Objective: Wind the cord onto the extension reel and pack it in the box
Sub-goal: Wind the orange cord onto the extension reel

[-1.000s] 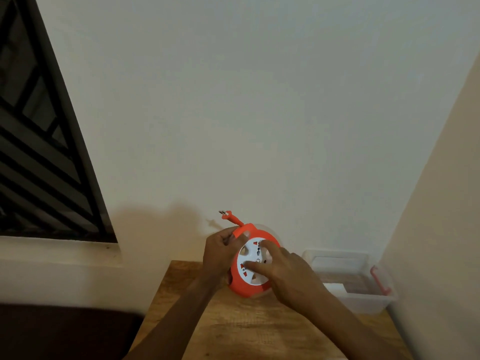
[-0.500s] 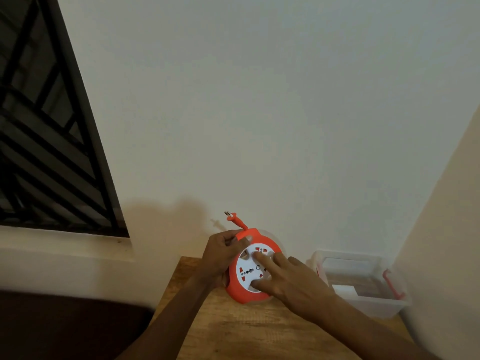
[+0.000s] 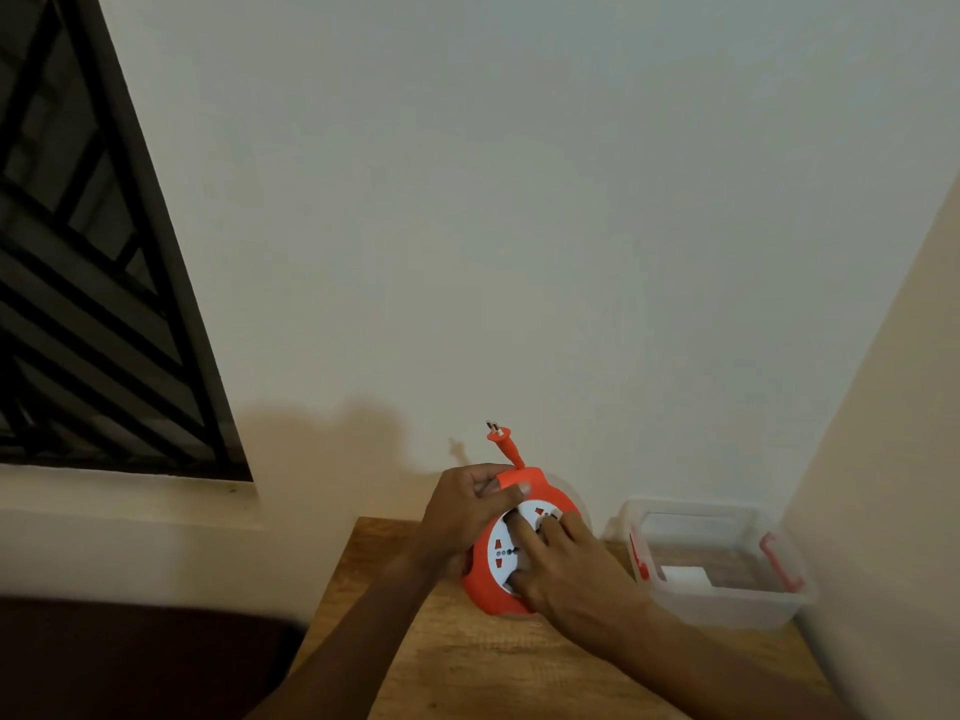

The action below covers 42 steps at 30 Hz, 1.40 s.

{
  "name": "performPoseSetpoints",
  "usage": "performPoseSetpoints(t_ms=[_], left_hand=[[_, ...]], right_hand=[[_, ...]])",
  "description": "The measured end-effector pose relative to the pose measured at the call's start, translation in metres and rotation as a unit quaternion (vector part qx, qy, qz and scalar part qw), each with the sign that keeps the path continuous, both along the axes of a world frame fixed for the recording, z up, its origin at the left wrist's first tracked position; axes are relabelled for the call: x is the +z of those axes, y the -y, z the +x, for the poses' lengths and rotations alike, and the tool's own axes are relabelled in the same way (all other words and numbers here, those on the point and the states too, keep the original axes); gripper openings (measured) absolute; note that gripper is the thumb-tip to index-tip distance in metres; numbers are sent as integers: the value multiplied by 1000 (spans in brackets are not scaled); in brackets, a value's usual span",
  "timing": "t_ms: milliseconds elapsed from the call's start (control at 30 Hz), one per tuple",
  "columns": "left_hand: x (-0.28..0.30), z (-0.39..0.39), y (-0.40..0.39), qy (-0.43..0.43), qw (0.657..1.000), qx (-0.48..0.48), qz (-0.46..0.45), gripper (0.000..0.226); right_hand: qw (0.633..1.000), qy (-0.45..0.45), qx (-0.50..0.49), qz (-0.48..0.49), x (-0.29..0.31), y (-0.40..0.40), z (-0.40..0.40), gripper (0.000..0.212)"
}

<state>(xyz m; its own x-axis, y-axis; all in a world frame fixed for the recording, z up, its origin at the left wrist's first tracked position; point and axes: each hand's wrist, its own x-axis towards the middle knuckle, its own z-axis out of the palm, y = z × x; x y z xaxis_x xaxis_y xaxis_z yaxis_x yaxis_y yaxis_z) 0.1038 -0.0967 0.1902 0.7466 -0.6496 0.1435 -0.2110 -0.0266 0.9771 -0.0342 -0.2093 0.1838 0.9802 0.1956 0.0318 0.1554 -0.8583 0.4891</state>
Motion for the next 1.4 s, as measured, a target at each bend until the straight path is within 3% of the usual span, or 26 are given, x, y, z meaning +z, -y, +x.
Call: performPoseSetpoints(t_ms=[100,200,300,367,400,500,533,600,733,867,1033,1400], left_hand=[[-6,-1,-3,-55,998,-2,-19,14],[-15,0,-14,-112,993,14,-43,13],[-23,4,-30,-183,979,37,-77,13],[-28,7,-39,-205,974,59,-79,15],[-32,8,-43,-209,972,68,-79,15],[-41,12,-54,-222,967,86,-87,16],[-44,15,-56,-219,968,90,-86,18],[-52,23,-63,-196,973,105,-59,20],[-70,46,-80,-116,983,136,39,24],[-92,69,-94,-140,980,117,83,9],[-119,83,-108,-153,973,131,113,33],[-180,108,-118,-87,963,123,222,47]], right_hand=[[999,0,-11,42,-5,-2,3,49],[983,26,7,183,-7,0,0,47],[919,131,-43,369,-9,1,-1,51],[831,169,-173,501,-13,1,1,60],[764,155,-247,576,-17,1,4,64],[446,56,-335,828,-33,-13,11,49],[384,42,-332,860,-39,-18,13,42],[341,38,-328,880,-51,-26,20,34],[332,34,-327,884,-66,-33,45,30],[343,13,-363,866,-84,-37,72,28],[329,8,-404,853,-118,-45,98,33],[403,47,-428,808,-170,-77,133,36]])
